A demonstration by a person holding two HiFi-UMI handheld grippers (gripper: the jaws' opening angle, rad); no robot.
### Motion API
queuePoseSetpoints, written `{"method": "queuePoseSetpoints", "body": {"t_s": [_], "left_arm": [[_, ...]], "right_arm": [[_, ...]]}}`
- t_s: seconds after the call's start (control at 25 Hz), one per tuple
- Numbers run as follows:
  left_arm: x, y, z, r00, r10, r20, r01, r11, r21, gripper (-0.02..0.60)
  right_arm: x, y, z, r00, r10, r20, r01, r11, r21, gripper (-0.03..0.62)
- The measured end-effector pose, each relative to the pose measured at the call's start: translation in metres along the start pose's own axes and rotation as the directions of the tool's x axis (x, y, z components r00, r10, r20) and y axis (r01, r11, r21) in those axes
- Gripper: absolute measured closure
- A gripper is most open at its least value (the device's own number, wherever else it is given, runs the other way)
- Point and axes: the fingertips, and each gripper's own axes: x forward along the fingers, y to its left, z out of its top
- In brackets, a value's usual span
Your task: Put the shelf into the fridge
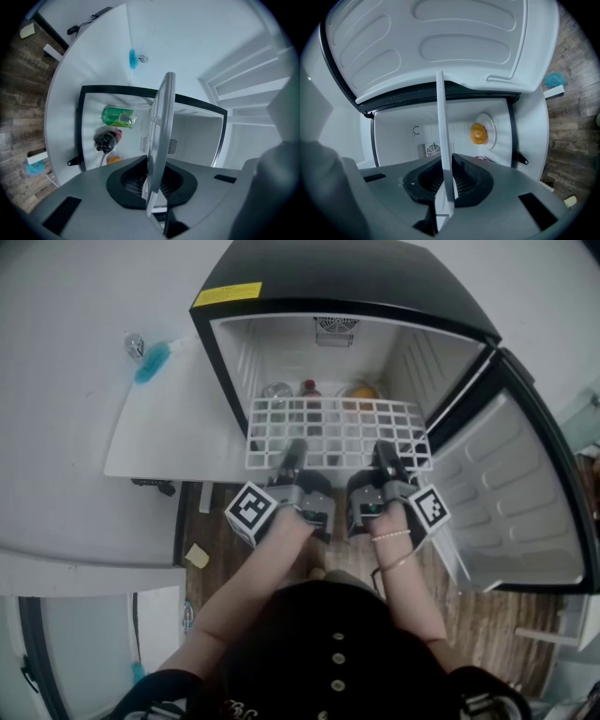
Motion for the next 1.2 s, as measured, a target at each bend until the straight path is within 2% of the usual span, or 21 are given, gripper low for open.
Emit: {"method": "queuePoseSetpoints", "body": {"t_s": [1.04,1.2], "left_arm": [[0.034,0.002,0.012,1.0,0.003,0.015,-0.003,1.0,0.003,0.548],[0.041,0.005,0.017,1.0,0.001,0.023,-0.002,1.0,0.024,0.546]], "right_arm": [[0.037,0.002,0.005,0.999,0.026,-0.024,-0.026,1.0,0.007,0.559],[0.046,0.002,0.005,0.999,0.032,-0.033,-0.032,0.999,0.006,0.559]]}}
